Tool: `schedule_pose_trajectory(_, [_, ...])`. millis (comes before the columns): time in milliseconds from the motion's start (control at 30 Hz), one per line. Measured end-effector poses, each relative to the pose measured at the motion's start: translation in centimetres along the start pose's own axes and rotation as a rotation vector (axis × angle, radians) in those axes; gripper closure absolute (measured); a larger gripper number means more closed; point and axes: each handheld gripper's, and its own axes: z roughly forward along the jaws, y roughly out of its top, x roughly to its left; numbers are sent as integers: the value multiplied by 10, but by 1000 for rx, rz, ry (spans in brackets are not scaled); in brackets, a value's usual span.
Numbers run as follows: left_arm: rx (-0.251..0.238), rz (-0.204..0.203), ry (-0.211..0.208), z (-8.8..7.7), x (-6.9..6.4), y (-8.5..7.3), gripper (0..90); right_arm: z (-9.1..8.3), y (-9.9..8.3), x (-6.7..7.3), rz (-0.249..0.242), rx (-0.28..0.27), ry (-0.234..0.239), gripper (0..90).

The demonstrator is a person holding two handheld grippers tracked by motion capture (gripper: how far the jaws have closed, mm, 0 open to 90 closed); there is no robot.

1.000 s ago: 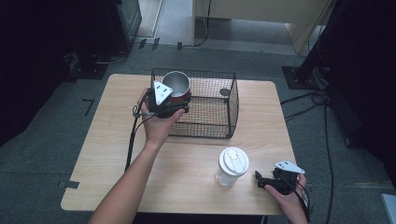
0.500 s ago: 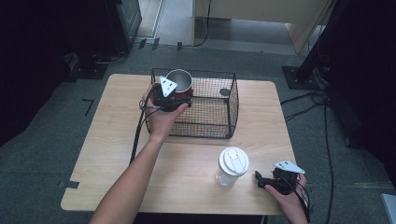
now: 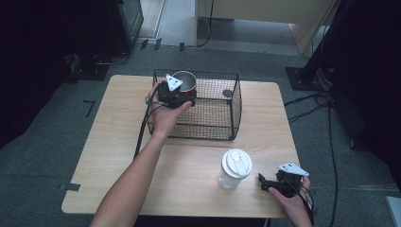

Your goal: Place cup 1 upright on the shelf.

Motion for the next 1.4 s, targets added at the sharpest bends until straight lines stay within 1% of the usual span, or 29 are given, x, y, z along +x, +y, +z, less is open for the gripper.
schedule_pose_trajectory(100, [28,-5,-8,5,2,0,71,0,0,0,0,0,0,6])
schedule_pose_trajectory(167, [31,-10,-9,8,4,-1,71,0,0,0,0,0,0,6])
schedule_pose_trajectory(333, [27,-6,-7,13,8,-2,72,0,0,0,0,0,0,6])
schedule_pose_trajectory(400, [40,-4,-6,15,9,-3,72,0,0,0,0,0,0,6])
schedule_pose_trajectory(467, [58,8,-8,18,10,-4,72,0,0,0,0,0,0,6])
schedule_pose_trajectory(500, [62,13,2,20,10,-5,72,0,0,0,0,0,0,6])
schedule_pose_trajectory(533, [60,24,21,22,8,-6,72,0,0,0,0,0,0,6])
schedule_pose_trajectory(567, [64,49,34,24,6,-7,71,0,0,0,0,0,0,6])
schedule_pose_trajectory(600, [71,71,43,26,5,-8,72,0,0,0,0,0,0,6])
schedule_pose_trajectory(633, [74,76,40,27,5,-9,72,0,0,0,0,0,0,6])
schedule_pose_trajectory(667, [77,75,31,28,5,-9,72,0,0,0,0,0,0,6])
schedule_pose_trajectory(767, [87,44,13,30,6,-10,72,0,0,0,0,0,0,6])
schedule_pose_trajectory(833, [104,36,5,32,6,-12,72,0,0,0,0,0,0,6])
schedule_pose_trajectory(867, [114,35,2,33,6,-12,72,0,0,0,0,0,0,6])
schedule_pose_trajectory(967, [165,31,-11,36,6,-14,72,0,0,0,0,0,0,6])
schedule_pose_trajectory(1033, [192,28,-6,39,6,-16,72,0,0,0,0,0,0,6])
schedule_pose_trajectory(1167, [231,20,22,42,8,-18,72,0,0,0,0,0,1,6])
schedule_pose_trajectory(1233, [246,7,32,44,9,-19,72,0,0,0,0,0,0,6])
schedule_pose_trajectory(1300, [248,-5,35,44,11,-19,72,0,0,0,0,0,0,6])
schedule_pose_trajectory(1333, [255,-2,41,44,10,-18,72,0,0,0,0,0,0,6])
schedule_pose_trajectory(1400, [257,-9,42,45,10,-18,72,0,0,0,0,0,0,6])
